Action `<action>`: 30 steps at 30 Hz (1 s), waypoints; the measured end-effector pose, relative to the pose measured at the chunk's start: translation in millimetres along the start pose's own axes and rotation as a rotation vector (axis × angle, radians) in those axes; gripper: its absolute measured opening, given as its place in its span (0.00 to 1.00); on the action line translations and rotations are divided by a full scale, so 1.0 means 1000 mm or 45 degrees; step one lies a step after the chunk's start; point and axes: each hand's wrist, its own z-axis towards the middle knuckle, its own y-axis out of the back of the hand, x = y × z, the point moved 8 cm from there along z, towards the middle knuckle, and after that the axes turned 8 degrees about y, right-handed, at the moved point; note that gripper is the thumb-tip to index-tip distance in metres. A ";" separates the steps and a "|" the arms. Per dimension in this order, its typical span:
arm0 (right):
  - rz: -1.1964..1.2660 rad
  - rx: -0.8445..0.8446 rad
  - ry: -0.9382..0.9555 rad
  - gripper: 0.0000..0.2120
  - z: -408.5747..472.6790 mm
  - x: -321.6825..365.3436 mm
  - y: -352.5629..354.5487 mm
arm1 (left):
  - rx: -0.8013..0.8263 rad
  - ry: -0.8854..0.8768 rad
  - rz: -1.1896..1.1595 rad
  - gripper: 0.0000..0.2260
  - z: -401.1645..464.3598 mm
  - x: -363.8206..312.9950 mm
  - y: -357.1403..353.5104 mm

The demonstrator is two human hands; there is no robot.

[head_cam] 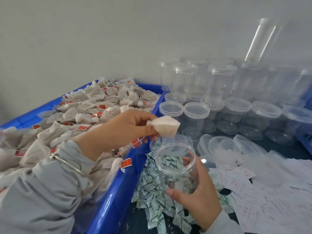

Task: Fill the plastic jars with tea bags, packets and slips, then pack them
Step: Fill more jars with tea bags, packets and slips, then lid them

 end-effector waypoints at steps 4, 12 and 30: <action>-0.024 -0.031 -0.021 0.47 -0.001 -0.001 0.002 | 0.088 0.011 0.393 0.13 0.000 0.003 -0.031; -0.082 -0.014 -0.016 0.48 0.000 0.002 0.000 | 0.067 -0.117 0.626 0.16 0.000 -0.001 -0.054; -0.096 0.022 0.021 0.48 -0.003 -0.003 0.001 | -0.883 0.405 0.446 0.10 0.009 0.066 0.095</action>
